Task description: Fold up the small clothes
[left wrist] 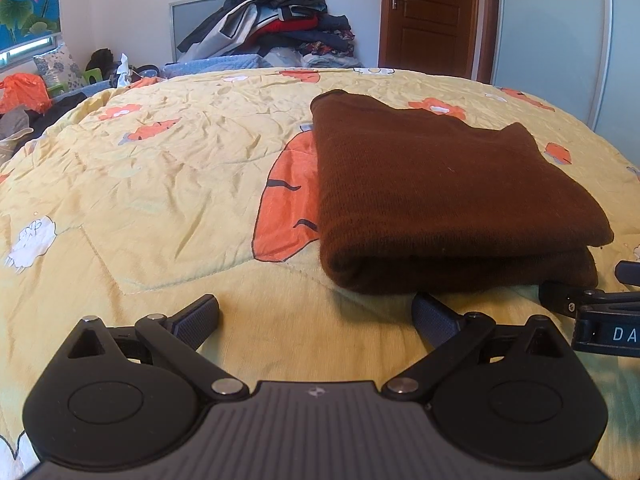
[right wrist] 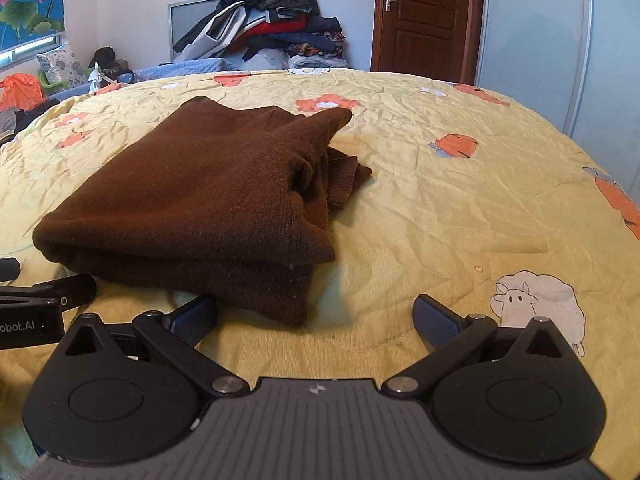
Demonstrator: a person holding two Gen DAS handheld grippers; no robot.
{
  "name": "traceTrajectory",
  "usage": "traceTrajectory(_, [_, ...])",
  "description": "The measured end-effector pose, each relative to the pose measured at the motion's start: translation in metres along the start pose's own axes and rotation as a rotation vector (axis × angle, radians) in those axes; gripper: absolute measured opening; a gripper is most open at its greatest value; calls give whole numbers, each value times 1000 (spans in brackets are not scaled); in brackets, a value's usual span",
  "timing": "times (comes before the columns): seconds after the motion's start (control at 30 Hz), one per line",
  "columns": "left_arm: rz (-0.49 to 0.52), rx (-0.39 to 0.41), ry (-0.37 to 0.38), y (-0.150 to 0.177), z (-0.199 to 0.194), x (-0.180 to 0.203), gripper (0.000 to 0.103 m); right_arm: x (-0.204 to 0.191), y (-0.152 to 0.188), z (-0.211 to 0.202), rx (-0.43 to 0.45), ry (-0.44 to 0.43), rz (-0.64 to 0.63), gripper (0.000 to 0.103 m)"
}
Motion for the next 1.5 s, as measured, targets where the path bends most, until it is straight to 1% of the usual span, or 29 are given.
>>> traceTrajectory(0.63, [2, -2, 6, 1, 0, -1, 103, 0, 0, 0, 0, -1, 0, 103])
traceTrajectory(0.8, [-6, -21, 9, -1, 1, -2, 103, -1, 0, 0, 0, -1, 1, 103])
traceTrajectory(1.5, [-5, -11, 14, 1, -1, 0, 103, -1, 0, -1, 1, 0, 1, 103])
Point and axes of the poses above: each gripper's, at about its wrist camera, not at the fingertips, and z roughly the way its jaws point, x to its right, y to its underside, the point moved 3 cm from there along z, roughly the way its jaws point, and after that the axes turned 8 degrees about x, right-handed, at the moved point
